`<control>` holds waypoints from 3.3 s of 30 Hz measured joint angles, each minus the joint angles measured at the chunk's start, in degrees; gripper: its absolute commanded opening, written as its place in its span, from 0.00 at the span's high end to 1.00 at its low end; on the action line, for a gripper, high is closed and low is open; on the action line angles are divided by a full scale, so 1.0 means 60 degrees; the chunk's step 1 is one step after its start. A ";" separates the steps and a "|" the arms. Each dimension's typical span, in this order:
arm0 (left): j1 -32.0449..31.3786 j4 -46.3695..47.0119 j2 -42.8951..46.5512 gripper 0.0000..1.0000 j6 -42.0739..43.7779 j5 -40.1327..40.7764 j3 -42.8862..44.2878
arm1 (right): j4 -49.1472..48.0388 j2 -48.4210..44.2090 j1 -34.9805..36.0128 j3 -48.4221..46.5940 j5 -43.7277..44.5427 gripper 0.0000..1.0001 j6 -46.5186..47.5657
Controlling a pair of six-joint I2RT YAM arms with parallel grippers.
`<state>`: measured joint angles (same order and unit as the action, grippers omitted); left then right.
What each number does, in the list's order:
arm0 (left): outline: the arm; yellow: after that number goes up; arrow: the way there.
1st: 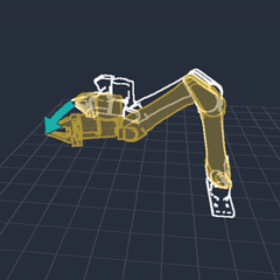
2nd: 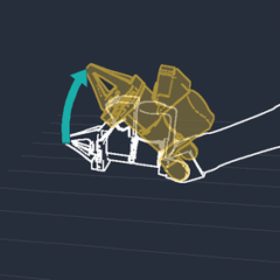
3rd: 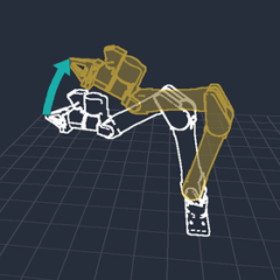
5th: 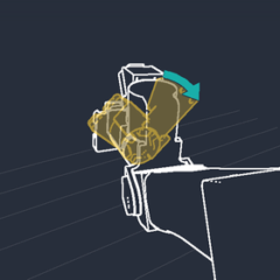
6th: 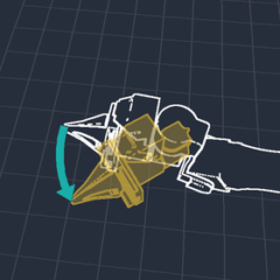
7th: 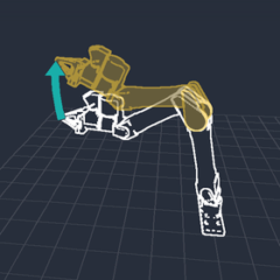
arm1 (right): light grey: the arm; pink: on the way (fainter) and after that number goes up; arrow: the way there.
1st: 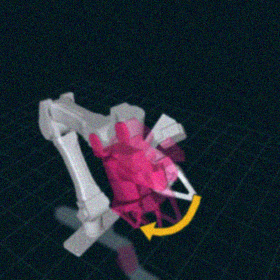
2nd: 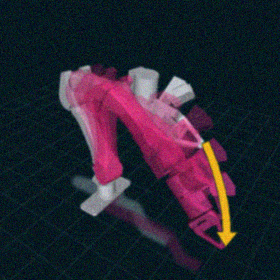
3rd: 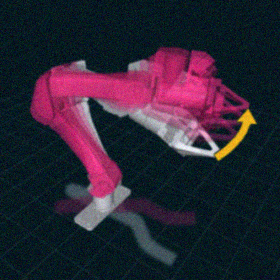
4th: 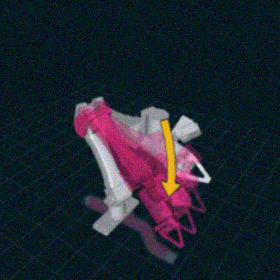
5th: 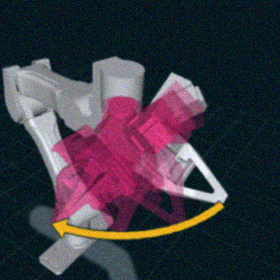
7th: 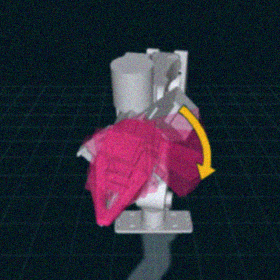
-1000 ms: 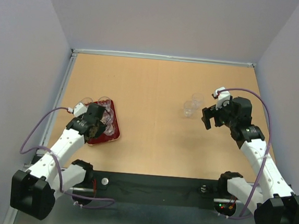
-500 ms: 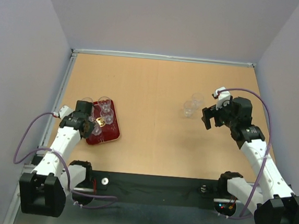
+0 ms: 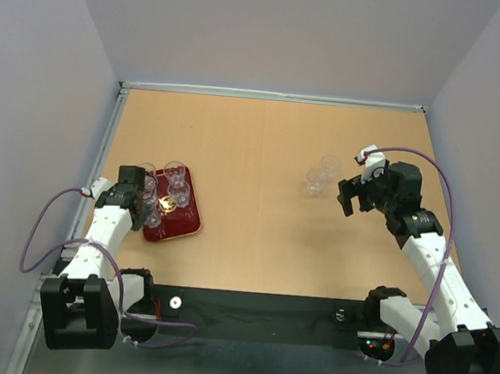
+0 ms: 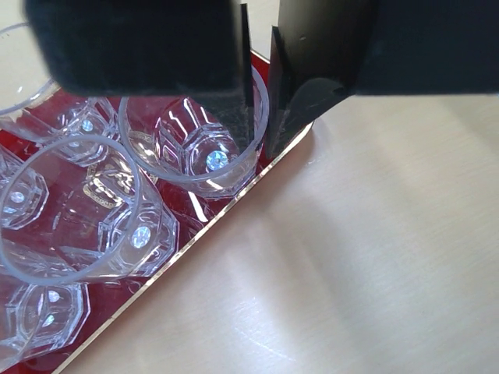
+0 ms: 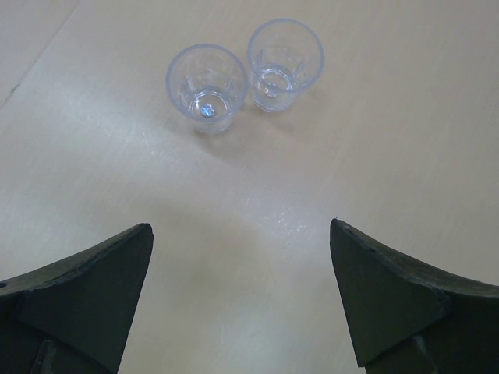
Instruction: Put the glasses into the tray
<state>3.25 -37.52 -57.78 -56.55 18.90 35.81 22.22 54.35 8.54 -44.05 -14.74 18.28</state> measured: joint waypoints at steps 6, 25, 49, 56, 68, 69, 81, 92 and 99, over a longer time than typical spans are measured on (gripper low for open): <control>0.0040 0.0098 -0.0208 0.38 0.0146 -0.0004 0.0015 | 0.0000 -0.0022 0.0000 0.0000 0.0011 0.00 0.0000; 0.0058 -0.0554 0.2291 0.28 0.1953 -0.0583 0.1475 | -0.0007 -0.0033 0.0000 0.0000 -0.0113 0.00 -0.0011; 0.0095 0.5504 0.5195 0.17 0.6597 -0.5107 -0.0124 | 0.0619 0.5727 -0.0044 -0.3610 -0.0889 0.45 -0.2925; 0.0095 0.6040 0.5810 0.17 0.6812 -0.5038 -0.0124 | 0.0776 0.6342 -0.0033 -0.3938 -0.0499 0.55 -0.3271; 0.0095 0.6069 0.5792 0.17 0.6845 -0.5005 -0.0127 | 0.0911 0.7359 0.0280 -0.4360 -0.0197 0.68 -0.3435; 0.0095 0.6069 0.5792 0.17 0.6845 -0.5005 -0.0127 | 0.0929 0.7410 0.0288 -0.4364 -0.0171 0.75 -0.3435; 0.0095 0.6069 0.5825 0.17 0.6849 -0.5002 -0.0127 | 0.1038 0.7512 0.0827 -0.4364 0.0011 0.96 -0.2346; 0.0087 0.5723 0.5858 0.17 0.6426 -0.3005 -0.0127 | 0.1337 0.6630 0.3982 -0.4750 -0.0998 0.97 0.0514; 0.0095 0.4539 0.5854 0.13 0.5009 0.0361 -0.0011 | 0.1424 0.8615 0.6135 -0.7257 -0.1275 0.97 0.0634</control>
<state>3.81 -10.28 -22.65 -26.50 21.06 35.75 30.76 106.04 45.34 -87.59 -22.39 22.09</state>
